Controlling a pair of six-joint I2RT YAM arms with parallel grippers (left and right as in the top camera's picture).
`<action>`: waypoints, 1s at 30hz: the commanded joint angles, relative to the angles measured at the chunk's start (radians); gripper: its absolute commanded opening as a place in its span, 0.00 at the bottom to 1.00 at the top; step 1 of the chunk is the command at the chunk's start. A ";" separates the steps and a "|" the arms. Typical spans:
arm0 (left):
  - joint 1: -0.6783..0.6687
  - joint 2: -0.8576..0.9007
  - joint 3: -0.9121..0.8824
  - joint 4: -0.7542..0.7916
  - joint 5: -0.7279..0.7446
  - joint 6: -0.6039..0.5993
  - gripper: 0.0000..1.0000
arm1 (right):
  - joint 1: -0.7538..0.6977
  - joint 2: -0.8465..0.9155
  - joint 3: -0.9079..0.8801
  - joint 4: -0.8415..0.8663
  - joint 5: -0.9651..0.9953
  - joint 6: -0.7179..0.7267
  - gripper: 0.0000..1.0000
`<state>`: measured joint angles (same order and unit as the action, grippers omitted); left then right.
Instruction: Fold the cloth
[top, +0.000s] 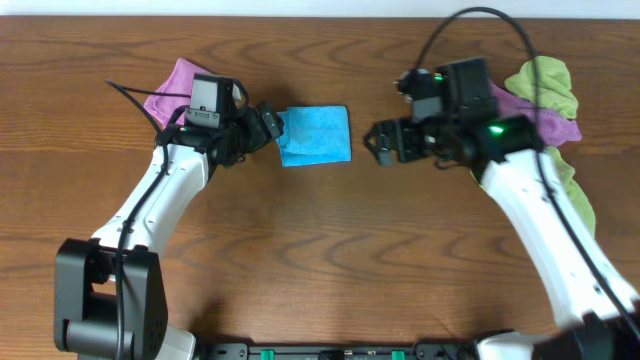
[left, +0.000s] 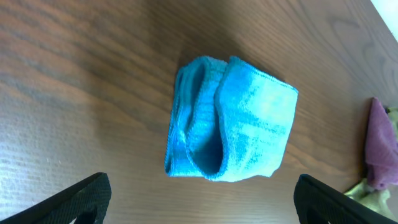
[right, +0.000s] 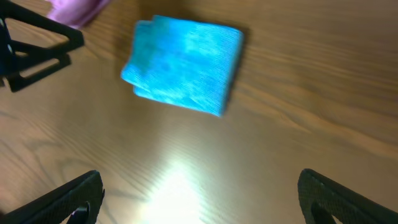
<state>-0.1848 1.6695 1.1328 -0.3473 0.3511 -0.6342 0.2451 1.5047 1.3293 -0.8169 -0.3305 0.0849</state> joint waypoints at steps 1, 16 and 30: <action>0.001 -0.008 -0.005 -0.008 0.042 -0.048 0.95 | -0.056 -0.089 -0.026 -0.031 0.035 -0.080 0.99; -0.024 0.013 -0.093 -0.007 0.100 -0.135 0.95 | -0.307 -0.697 -0.589 0.021 0.001 0.048 0.99; -0.035 0.014 -0.215 0.211 0.102 -0.279 0.95 | -0.311 -1.008 -0.744 -0.043 0.001 0.151 0.99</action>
<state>-0.2188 1.6749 0.9443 -0.1722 0.4461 -0.8524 -0.0570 0.4999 0.5922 -0.8513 -0.3214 0.2070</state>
